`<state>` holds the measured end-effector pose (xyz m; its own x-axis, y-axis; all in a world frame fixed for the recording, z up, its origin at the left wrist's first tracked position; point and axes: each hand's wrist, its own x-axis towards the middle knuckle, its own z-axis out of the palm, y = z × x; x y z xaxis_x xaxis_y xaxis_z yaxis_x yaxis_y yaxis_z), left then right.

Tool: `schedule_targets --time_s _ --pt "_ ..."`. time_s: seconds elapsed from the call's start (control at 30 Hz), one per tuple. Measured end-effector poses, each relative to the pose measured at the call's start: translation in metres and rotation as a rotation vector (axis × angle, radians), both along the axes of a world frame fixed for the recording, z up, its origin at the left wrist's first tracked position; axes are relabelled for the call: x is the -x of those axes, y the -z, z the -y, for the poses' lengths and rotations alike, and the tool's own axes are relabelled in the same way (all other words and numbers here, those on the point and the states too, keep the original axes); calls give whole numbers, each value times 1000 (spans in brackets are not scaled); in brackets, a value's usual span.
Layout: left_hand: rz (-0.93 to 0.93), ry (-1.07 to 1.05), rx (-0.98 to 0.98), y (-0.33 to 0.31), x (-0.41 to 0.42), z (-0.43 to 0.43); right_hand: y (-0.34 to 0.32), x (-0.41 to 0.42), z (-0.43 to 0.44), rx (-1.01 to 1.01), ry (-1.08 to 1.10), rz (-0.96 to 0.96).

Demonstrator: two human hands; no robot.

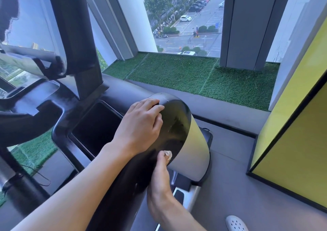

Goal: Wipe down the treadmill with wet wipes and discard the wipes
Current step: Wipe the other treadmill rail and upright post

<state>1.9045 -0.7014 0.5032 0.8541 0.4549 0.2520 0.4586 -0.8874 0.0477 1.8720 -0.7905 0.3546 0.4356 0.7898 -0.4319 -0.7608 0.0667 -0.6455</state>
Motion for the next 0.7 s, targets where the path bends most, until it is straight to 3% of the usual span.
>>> schedule_targets --time_s 0.03,0.2,0.27,0.37,0.47,0.6,0.7 --pt "0 2 1 0 0 0 1 -1 1 -8 5 -37" --pt "5 -1 6 0 0 1 -19 -57 -11 132 226 254" --pt "7 4 10 1 0 0 -25 -60 -10 153 203 372" --pt "15 4 18 1 1 -2 -24 -42 7 9 61 578" --pt "17 5 24 1 1 -1 -14 -72 1 41 61 731" --pt "20 -7 40 -1 2 -1 -15 -154 -34 231 120 669" --pt "42 -62 13 -3 2 -1 -23 -164 -29 131 39 794"
